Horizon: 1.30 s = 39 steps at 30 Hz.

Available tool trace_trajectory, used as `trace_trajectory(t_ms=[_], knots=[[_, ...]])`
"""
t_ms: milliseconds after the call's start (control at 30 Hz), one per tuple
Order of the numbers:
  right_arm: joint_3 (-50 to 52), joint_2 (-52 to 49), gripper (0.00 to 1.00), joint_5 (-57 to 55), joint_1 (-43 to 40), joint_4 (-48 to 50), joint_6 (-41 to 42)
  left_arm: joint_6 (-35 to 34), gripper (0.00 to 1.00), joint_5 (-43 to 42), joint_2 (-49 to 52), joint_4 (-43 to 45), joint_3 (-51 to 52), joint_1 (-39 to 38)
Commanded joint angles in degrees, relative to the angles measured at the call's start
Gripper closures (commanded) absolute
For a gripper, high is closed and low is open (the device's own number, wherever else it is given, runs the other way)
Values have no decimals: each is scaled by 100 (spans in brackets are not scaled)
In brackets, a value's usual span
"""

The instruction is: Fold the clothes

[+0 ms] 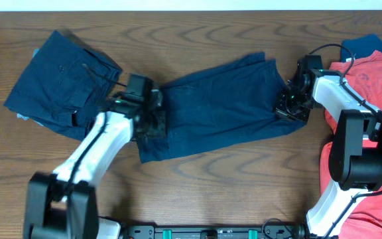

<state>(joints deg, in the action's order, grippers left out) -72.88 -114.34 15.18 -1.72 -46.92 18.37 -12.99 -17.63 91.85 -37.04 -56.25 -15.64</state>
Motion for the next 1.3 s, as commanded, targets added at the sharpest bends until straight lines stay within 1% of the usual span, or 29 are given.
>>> trace_trajectory(t_ms=[0,67,133,267,433,600,700,833,900,1133,1200,1267], knots=[[131,260,98,955,-46,-85,-874,289,77,280,610,72,160,-83],[131,605,98,1362,-28,-125,-949,280,80,942,979,57,162,-66],[131,931,99,1512,61,-197,-951,153,81,1209,1276,76,160,-9],[133,1285,99,1506,492,-452,-1038,66,81,798,1480,136,160,46],[262,1141,99,1368,1261,-625,-1073,24,81,734,1381,203,153,42],[507,730,99,706,1950,-424,-992,24,81,737,1283,197,151,42],[570,457,99,-48,2052,-291,-498,24,81,767,1217,125,149,48],[575,262,99,-1211,1744,-280,365,26,81,1054,1145,-31,149,55],[575,280,99,-1547,1443,-282,542,28,81,1207,1143,-92,149,83],[568,328,99,-1534,179,-413,540,66,81,1231,1139,-173,146,236],[542,345,98,-1134,-151,-409,479,70,81,1231,1108,-247,101,249],[509,415,99,-435,-372,-330,61,74,81,1154,1019,-503,-76,249]])
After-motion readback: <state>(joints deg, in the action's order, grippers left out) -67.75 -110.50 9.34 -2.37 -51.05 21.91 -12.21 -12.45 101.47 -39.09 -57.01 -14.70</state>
